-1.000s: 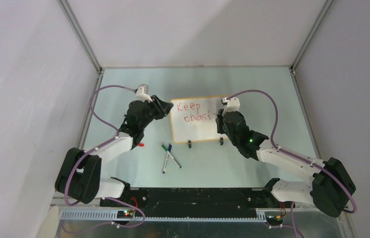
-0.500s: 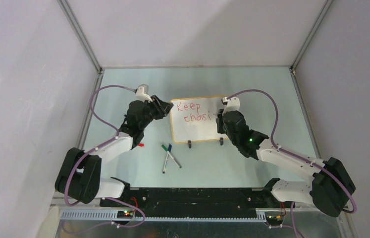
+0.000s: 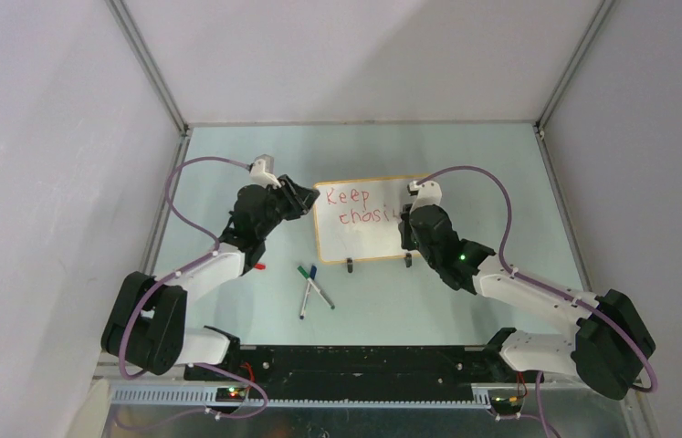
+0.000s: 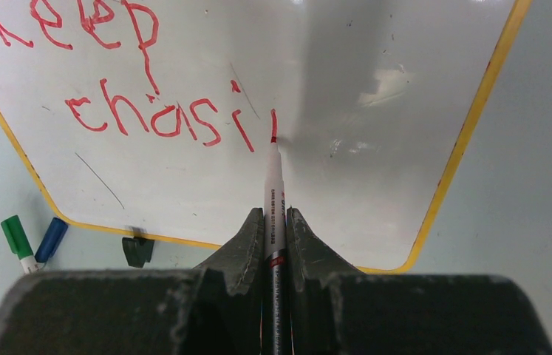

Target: Write a sentence on the whiteboard

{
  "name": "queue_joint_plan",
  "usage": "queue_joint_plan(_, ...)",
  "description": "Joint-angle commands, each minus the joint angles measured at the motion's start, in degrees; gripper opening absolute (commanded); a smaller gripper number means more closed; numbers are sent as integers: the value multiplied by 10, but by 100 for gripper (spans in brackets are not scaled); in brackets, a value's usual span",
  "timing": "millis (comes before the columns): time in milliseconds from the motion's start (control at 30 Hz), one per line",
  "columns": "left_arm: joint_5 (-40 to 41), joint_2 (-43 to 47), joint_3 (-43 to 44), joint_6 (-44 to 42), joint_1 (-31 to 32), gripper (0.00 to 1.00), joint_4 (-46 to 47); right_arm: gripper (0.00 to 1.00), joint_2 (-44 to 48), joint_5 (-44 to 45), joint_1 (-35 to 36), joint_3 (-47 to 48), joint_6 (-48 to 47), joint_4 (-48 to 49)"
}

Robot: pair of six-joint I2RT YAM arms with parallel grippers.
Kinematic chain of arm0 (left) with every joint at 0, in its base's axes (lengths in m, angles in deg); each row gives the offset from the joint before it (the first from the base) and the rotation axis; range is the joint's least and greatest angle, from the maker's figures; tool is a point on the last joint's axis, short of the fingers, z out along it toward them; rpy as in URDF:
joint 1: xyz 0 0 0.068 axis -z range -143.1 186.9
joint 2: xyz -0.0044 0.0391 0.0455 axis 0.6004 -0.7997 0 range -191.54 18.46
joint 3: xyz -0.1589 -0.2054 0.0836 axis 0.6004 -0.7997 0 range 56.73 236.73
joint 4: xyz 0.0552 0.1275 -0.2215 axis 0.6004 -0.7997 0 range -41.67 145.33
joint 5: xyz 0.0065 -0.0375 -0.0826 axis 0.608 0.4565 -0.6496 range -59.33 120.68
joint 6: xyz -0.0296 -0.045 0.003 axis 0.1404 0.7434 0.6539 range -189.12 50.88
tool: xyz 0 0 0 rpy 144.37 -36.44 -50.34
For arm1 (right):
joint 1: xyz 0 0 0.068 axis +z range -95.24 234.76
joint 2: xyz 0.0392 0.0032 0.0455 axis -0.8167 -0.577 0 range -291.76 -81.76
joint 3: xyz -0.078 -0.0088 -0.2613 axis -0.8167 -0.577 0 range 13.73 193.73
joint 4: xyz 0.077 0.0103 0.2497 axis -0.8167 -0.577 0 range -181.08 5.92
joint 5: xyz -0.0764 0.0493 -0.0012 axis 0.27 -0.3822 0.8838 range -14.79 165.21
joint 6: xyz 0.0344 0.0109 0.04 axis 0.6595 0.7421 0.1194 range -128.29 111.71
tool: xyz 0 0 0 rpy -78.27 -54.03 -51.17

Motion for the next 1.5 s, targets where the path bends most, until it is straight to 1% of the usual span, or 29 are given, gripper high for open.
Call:
queue_joint_plan(0,11,19,-3,0,-3,38,14,0,-2,1,4,23,10,-17)
queue_joint_plan(967,10,17,-3,1,-4,38,15,0,-3,4,-8,41,-5,3)
queue_joint_plan(1267,11,18,-4,0,-4,37,14,0,-8,2,-10,46,-6,5)
queue_joint_plan(1467,19,21,-4,-2,-4,34,8,0,-12,3,-11,49,-8,5)
